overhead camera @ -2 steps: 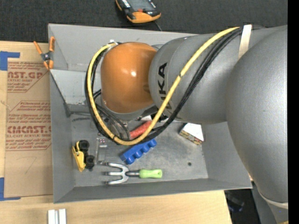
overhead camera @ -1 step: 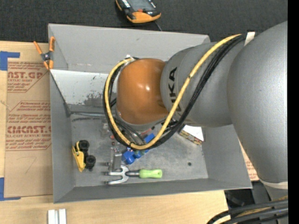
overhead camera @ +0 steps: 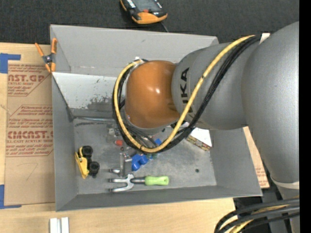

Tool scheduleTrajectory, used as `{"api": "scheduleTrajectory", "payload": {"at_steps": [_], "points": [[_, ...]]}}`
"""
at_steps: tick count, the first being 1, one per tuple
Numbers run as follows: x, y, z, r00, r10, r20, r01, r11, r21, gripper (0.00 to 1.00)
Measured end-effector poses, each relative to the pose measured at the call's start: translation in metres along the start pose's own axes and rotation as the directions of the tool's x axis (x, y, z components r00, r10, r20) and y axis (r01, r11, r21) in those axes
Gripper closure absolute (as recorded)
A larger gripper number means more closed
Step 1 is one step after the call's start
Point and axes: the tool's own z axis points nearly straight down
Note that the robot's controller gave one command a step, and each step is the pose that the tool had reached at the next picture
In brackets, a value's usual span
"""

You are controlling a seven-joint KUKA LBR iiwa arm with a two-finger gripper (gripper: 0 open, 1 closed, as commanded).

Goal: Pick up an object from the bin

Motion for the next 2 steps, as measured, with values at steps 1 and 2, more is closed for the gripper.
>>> {"api": "scheduleTrajectory", "payload": {"at_steps": [1, 2], "points": [[0.005, -0.007, 0.014, 0.999, -0.035, 0.005, 0.035, 0.999, 0.000, 0.00], [0.030, -0.013, 0.018, 1.000, -0.022, 0.006, 0.022, 1.000, -0.002, 0.00]]}}
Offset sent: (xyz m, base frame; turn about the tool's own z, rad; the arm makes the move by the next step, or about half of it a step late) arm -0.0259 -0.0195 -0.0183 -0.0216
